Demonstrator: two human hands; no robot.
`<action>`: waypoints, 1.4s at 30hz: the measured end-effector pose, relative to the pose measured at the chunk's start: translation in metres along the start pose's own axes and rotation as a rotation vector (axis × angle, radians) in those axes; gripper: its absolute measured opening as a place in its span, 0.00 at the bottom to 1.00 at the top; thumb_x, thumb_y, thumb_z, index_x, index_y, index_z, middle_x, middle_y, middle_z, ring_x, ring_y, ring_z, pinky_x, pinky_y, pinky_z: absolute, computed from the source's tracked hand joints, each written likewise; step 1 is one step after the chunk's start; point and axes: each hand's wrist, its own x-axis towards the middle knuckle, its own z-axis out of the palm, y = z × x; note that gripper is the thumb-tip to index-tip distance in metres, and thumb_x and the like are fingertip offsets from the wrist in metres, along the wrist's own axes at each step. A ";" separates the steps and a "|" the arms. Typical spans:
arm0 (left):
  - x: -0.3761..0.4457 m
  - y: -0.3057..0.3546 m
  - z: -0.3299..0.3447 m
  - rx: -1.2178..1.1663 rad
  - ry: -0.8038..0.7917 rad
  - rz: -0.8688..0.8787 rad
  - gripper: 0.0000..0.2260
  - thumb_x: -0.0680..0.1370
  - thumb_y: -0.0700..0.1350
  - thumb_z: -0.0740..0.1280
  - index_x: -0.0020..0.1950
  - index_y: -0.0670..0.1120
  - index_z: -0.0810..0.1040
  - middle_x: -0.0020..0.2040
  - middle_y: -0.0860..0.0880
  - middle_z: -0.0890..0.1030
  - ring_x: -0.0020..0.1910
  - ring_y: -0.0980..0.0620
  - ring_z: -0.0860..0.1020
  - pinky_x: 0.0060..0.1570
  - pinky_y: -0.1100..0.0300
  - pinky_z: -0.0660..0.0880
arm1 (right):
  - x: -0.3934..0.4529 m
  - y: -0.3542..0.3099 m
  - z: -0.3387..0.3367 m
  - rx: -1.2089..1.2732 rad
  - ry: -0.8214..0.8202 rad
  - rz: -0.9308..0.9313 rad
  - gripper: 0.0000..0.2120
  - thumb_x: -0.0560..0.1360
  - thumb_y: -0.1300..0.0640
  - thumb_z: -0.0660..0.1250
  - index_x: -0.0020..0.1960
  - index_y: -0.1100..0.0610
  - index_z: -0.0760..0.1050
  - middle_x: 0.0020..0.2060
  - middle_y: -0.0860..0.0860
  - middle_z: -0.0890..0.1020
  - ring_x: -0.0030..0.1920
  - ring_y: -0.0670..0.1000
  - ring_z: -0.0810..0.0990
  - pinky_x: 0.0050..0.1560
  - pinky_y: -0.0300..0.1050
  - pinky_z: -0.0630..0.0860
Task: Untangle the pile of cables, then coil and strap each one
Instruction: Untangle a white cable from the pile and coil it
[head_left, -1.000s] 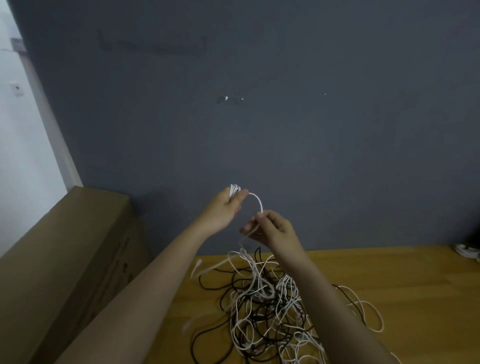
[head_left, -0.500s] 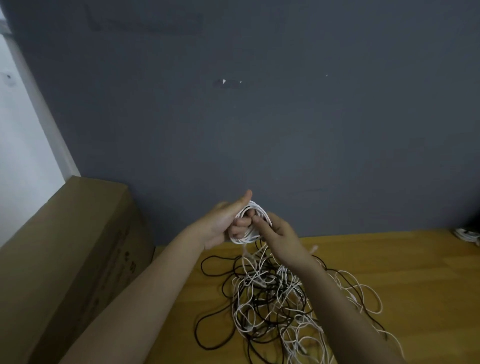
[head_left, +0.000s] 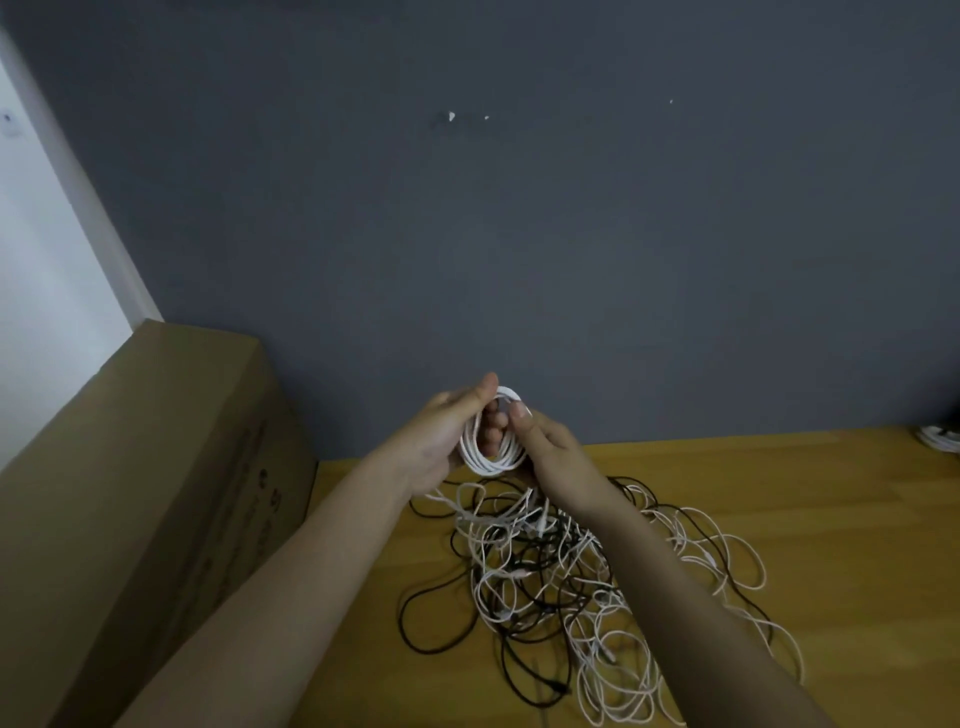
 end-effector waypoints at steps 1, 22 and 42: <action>-0.001 0.000 0.000 -0.041 -0.007 -0.007 0.14 0.79 0.51 0.61 0.38 0.44 0.70 0.25 0.53 0.71 0.22 0.57 0.69 0.26 0.66 0.70 | 0.000 0.001 0.000 0.012 0.020 0.018 0.20 0.80 0.45 0.54 0.46 0.60 0.75 0.27 0.47 0.73 0.26 0.44 0.67 0.28 0.35 0.64; 0.006 -0.014 -0.022 -0.464 0.051 0.053 0.15 0.80 0.54 0.58 0.37 0.47 0.67 0.25 0.55 0.63 0.22 0.60 0.62 0.27 0.68 0.64 | -0.021 0.083 0.014 0.089 0.175 0.195 0.15 0.82 0.52 0.55 0.43 0.60 0.72 0.27 0.51 0.71 0.28 0.49 0.71 0.31 0.42 0.72; 0.002 -0.075 -0.051 1.304 -0.223 -0.073 0.20 0.79 0.63 0.57 0.59 0.48 0.63 0.47 0.48 0.75 0.45 0.49 0.75 0.42 0.52 0.72 | -0.022 0.078 -0.005 -0.246 -0.064 0.200 0.16 0.78 0.69 0.57 0.58 0.55 0.76 0.41 0.54 0.79 0.39 0.44 0.76 0.40 0.35 0.71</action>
